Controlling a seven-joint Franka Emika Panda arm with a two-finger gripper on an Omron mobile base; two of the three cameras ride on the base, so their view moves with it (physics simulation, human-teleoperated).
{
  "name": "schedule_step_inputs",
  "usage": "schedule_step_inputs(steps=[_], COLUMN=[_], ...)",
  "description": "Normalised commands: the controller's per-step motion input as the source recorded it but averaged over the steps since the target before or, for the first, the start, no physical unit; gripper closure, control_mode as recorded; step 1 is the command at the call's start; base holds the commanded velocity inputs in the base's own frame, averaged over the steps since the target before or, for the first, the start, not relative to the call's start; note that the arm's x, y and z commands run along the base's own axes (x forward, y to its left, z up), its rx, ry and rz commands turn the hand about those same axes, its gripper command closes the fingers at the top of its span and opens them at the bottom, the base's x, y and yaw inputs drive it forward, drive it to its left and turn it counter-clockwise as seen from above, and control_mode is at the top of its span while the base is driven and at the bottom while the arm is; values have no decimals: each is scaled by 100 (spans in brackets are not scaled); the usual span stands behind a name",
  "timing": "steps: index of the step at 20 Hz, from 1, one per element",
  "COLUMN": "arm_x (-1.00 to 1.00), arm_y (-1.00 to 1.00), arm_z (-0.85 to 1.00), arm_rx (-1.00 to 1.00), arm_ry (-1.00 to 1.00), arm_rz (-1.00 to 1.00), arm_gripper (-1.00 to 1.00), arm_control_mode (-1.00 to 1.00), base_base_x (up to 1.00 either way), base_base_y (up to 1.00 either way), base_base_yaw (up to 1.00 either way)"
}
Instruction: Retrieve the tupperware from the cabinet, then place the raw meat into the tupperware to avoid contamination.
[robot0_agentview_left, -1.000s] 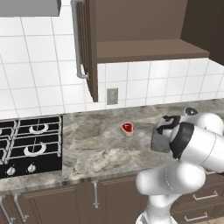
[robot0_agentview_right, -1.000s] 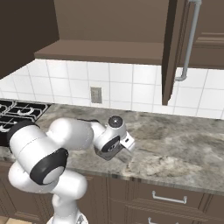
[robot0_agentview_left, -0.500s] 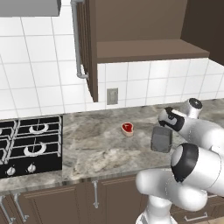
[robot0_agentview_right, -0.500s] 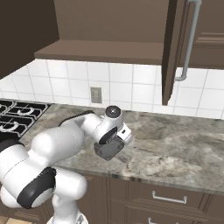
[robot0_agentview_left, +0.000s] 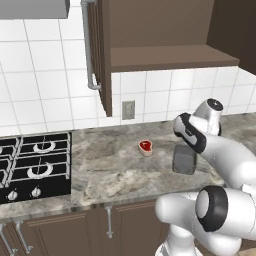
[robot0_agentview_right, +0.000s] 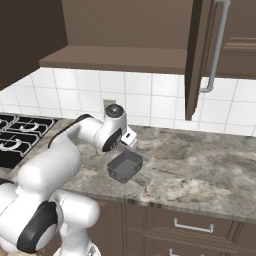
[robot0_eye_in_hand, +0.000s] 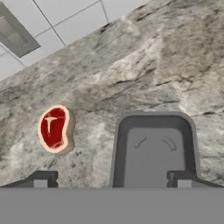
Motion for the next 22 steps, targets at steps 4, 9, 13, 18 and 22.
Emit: schedule_step_inputs(steps=[4, 9, 13, 18, 22], arm_x=[0, 0, 0, 6, 11], arm_y=[58, 50, 32, 28, 26], arm_z=[1, 0, 2, 0, 0], arm_rx=[-6, -5, -5, -7, -9], arm_ry=[1, 6, 0, 0, 1], arm_rz=[9, 5, 2, 2, 0], arm_gripper=[-100, -100, -100, -100, -100], arm_control_mode=[-100, -100, -100, -100, -100], base_base_x=[0, 0, 0, 0, 0], base_base_y=[0, 0, 0, 0, 0], base_base_yaw=[0, 0, 0, 0, 0])
